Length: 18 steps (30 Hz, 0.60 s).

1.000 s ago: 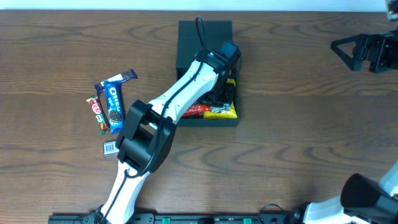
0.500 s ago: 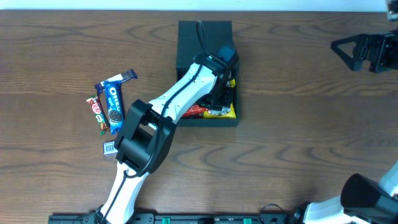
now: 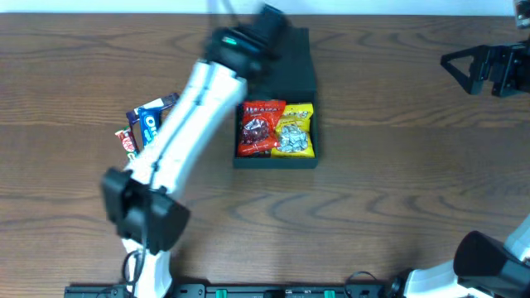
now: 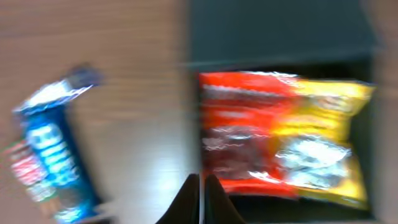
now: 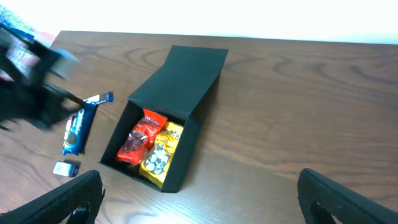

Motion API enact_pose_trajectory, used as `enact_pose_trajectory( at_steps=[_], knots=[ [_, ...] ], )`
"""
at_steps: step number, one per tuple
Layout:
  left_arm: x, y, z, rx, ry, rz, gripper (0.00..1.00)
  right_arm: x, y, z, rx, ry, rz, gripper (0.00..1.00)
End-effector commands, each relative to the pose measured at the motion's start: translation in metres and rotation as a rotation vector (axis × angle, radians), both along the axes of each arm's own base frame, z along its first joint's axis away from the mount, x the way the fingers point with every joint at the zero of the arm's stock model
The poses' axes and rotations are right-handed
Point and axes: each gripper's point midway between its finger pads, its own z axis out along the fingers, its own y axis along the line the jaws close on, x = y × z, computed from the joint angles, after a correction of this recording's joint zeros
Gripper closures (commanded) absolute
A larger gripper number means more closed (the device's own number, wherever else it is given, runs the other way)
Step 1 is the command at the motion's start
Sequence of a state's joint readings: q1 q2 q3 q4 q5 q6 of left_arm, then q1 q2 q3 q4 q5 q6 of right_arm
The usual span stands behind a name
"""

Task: Pack container
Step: 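Retract the left gripper back toward the Oreo pack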

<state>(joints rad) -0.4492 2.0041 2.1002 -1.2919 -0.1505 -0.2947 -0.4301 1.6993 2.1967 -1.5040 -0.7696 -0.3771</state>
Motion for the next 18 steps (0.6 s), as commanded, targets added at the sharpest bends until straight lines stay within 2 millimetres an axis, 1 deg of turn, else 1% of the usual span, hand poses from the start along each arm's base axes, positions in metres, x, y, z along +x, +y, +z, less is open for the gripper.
enact_pose_trajectory(
  at_steps=[1, 2, 4, 7, 8, 12, 14, 15, 17, 18],
  knots=[
    [0.005, 0.072, -0.005, 0.063, 0.047, 0.209, 0.94, 0.000, -0.001, 0.000, 0.002, -0.012, 0.014, 0.01],
    [0.000, 0.094, -0.008, 0.062, 0.077, 0.308, 0.94, 0.000, -0.001, 0.000, 0.002, -0.011, 0.014, 0.01],
    [-0.008, 0.123, -0.013, 0.070, 0.123, 0.409, 0.94, 0.000, -0.001, 0.000, 0.002, -0.011, 0.013, 0.01],
    [-0.023, 0.147, -0.024, 0.076, 0.203, 0.465, 0.94, 0.000, -0.001, 0.000, 0.002, -0.010, 0.014, 0.01],
    [-0.027, 0.150, -0.028, 0.082, 0.220, 0.472, 0.94, 0.000, -0.001, 0.000, 0.002, -0.010, 0.014, 0.01],
    [-0.047, 0.154, -0.061, 0.101, 0.279, 0.454, 0.94, 0.000, -0.001, 0.000, -0.007, -0.019, 0.020, 0.01],
    [-0.059, 0.150, -0.082, 0.054, 0.307, 0.401, 0.94, 0.000, -0.001, 0.000, -0.007, -0.018, 0.020, 0.01],
    [-0.064, 0.149, -0.092, 0.017, 0.312, 0.406, 0.94, 0.001, -0.001, 0.001, -0.008, -0.020, 0.020, 0.01],
    [-0.068, 0.155, -0.104, -0.030, 0.297, 0.436, 0.94, 0.002, -0.002, 0.002, -0.012, -0.029, 0.020, 0.01],
    [-0.067, 0.161, -0.106, -0.037, 0.285, 0.452, 0.94, 0.002, -0.002, 0.002, -0.012, -0.030, 0.021, 0.01]
  ],
)
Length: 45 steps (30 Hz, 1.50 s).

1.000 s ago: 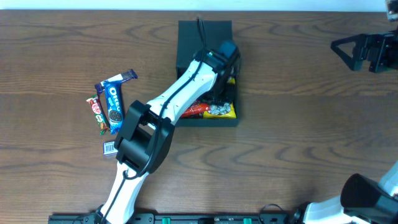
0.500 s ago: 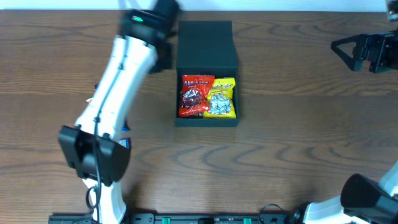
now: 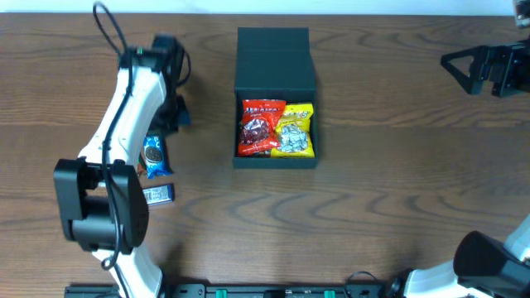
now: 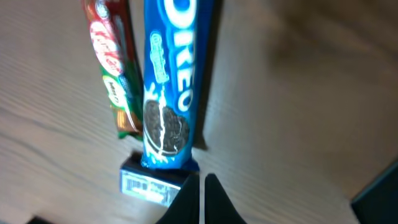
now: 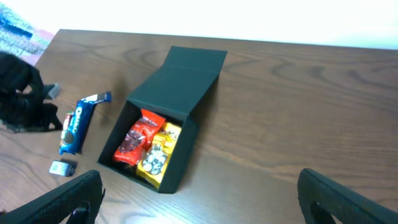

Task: Pack container
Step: 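Retract the left gripper back toward the Oreo pack, then grasp the blue Oreo pack with the left gripper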

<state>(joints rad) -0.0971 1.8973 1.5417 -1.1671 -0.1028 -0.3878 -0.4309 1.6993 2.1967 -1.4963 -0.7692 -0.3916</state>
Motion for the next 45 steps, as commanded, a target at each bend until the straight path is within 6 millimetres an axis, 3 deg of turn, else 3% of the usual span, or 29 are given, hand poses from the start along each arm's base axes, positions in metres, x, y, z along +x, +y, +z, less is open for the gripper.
enact_pose_trajectory(
  at_steps=[1, 4, 5, 6, 7, 13, 31, 37, 45],
  knots=[
    [-0.003, 0.014, 0.006, -0.049, -0.053, 0.039, 0.91, 0.002, -0.001, 0.001, 0.000, -0.018, 0.013, 0.01],
    [0.006, 0.028, 0.006, -0.029, -0.092, 0.066, 0.77, 0.002, -0.001, 0.001, 0.000, -0.018, 0.014, 0.01],
    [0.009, 0.031, 0.007, -0.021, -0.107, 0.073, 0.59, 0.001, -0.001, 0.001, 0.000, -0.017, 0.014, 0.01],
    [0.013, 0.034, 0.007, -0.019, -0.122, 0.078, 0.33, 0.001, -0.001, 0.001, 0.000, -0.017, 0.014, 0.01],
    [0.016, 0.036, 0.007, -0.020, -0.137, 0.084, 0.26, 0.001, -0.001, 0.001, 0.000, -0.017, 0.014, 0.01],
    [0.025, 0.044, 0.003, 0.011, -0.176, 0.094, 0.17, 0.001, -0.001, 0.001, 0.001, -0.014, 0.014, 0.01],
    [0.012, 0.043, -0.077, 0.006, -0.045, 0.029, 0.18, 0.000, 0.000, 0.000, -0.004, -0.017, 0.020, 0.01],
    [0.013, 0.043, -0.086, 0.006, -0.031, 0.023, 0.22, 0.000, 0.000, 0.000, -0.004, -0.016, 0.020, 0.01],
    [0.016, 0.041, -0.087, -0.002, -0.042, 0.023, 0.46, 0.000, 0.000, 0.000, -0.004, -0.016, 0.020, 0.01]
  ],
)
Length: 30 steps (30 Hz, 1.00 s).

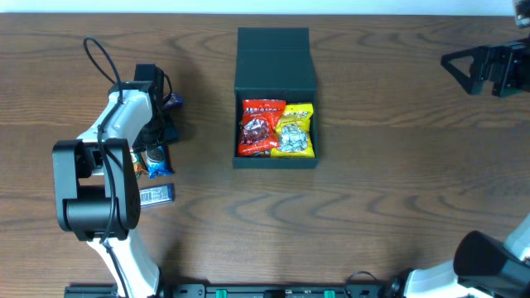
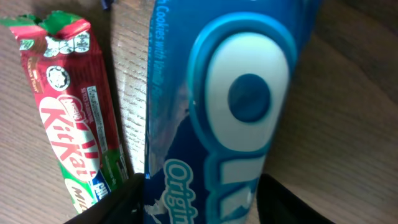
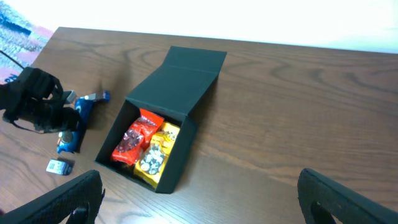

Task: Pack container
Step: 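Grasp the blue Oreo pack with the left gripper, then carry the Oreo pack over the box and lower it in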

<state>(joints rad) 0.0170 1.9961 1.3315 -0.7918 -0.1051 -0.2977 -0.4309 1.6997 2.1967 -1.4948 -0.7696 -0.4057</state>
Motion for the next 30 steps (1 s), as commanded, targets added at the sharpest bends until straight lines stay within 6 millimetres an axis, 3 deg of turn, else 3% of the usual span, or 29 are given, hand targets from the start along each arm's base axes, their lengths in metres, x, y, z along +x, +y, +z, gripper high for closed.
enact_pose_trajectory(
  at_steps=[1, 10, 15, 18, 21, 24, 26, 29, 30],
  knots=[
    [-0.002, 0.001, -0.003, -0.002, 0.010, -0.003, 0.48, 0.000, 0.000, 0.000, 0.005, -0.008, 0.011, 0.01],
    [-0.002, 0.001, -0.003, -0.002, 0.011, -0.003, 0.55, 0.000, 0.000, 0.000, 0.005, -0.008, 0.011, 0.01],
    [-0.004, 0.001, -0.001, -0.002, 0.020, -0.002, 0.73, 0.000, 0.000, 0.000, 0.005, -0.009, 0.012, 0.01],
    [-0.002, 0.000, 0.008, -0.003, 0.025, 0.014, 0.73, 0.000, 0.000, 0.001, 0.005, -0.009, 0.012, 0.01],
    [0.007, -0.006, 0.029, -0.037, 0.003, 0.058, 0.75, 0.000, 0.000, 0.001, 0.009, -0.012, 0.014, 0.01],
    [0.027, -0.017, 0.061, -0.072, -0.062, 0.040, 0.83, 0.001, 0.001, 0.002, 0.009, -0.015, 0.015, 0.01],
    [0.041, -0.026, 0.083, -0.073, -0.124, 0.004, 0.83, 0.001, 0.001, 0.002, 0.010, -0.015, 0.015, 0.01],
    [0.061, -0.052, 0.116, -0.079, -0.227, -0.083, 0.83, 0.001, 0.001, 0.002, 0.009, -0.014, 0.015, 0.01],
    [0.067, -0.070, 0.127, -0.085, -0.263, -0.131, 0.83, 0.001, 0.000, 0.002, 0.009, -0.014, 0.015, 0.01]
  ],
)
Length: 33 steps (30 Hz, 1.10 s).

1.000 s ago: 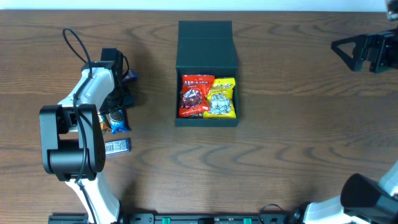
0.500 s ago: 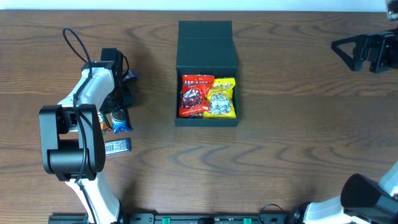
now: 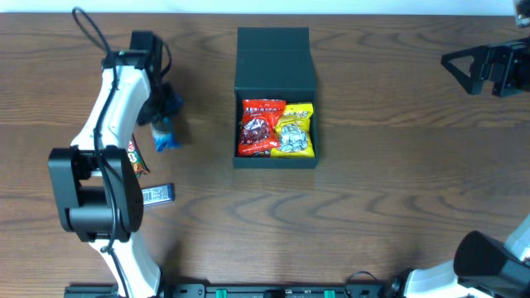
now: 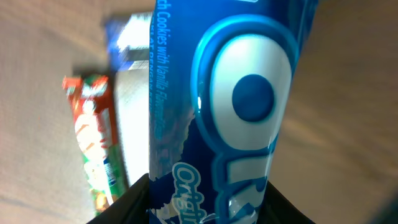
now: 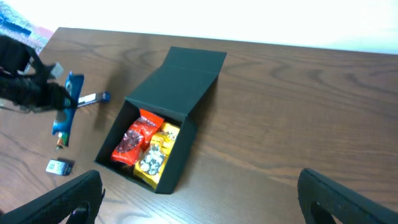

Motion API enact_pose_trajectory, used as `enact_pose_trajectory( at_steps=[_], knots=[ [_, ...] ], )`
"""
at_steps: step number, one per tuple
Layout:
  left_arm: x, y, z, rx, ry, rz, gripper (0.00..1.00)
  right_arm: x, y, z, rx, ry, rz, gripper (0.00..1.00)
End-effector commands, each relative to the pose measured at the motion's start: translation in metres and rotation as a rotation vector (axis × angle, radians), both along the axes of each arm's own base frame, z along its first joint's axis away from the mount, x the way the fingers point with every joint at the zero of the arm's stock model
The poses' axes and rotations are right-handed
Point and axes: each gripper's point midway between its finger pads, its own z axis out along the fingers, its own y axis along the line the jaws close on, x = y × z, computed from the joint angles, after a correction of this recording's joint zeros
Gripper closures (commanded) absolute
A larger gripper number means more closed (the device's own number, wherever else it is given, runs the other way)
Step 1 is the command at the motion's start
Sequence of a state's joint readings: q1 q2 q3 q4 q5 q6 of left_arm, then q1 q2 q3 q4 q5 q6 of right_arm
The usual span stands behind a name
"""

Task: Pack container
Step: 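Carry the Oreo pack over the box and lower it in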

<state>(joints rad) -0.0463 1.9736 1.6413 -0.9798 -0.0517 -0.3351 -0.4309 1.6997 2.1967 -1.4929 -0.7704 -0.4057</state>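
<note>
My left gripper [image 4: 205,208] is shut on the blue Oreo pack [image 4: 217,106], which fills the left wrist view and hangs clear of the table. From overhead, the left gripper [image 3: 162,106] and the Oreo pack [image 3: 166,136] are left of the black box [image 3: 275,58]. The box stands open with a red snack bag [image 3: 257,128] and a yellow snack bag [image 3: 295,128] inside. A red and green KitKat bar [image 3: 135,157] lies on the table below the pack. My right gripper [image 3: 460,69] hovers open at the far right edge, empty.
A small white and blue packet [image 3: 156,194] lies near the KitKat towards the front. The box lid [image 5: 186,78] lies folded back flat behind the box. The left arm [image 3: 103,124] stretches along the table's left side.
My left gripper was down on the table around the Oreo pack beside the KitKat. Now it holds the pack lifted off the table, farther back; the KitKat stays where it was.
My left gripper was shut and empty by the box's left edge. Then it hung over the Oreo pack and KitKat at the table's left. Then its fingers stood on either side of the Oreo pack, and now the pack is raised. The right arm has not moved.
</note>
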Motion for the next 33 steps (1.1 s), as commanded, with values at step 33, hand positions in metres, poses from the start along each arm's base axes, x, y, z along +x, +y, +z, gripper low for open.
enact_pose_trajectory(
  at_steps=[33],
  knots=[
    [-0.019, -0.212, -0.007, -0.059, -0.055, -0.385, 0.87, -0.002, 0.001, 0.000, 0.021, 0.003, 0.009, 0.01]
  ],
)
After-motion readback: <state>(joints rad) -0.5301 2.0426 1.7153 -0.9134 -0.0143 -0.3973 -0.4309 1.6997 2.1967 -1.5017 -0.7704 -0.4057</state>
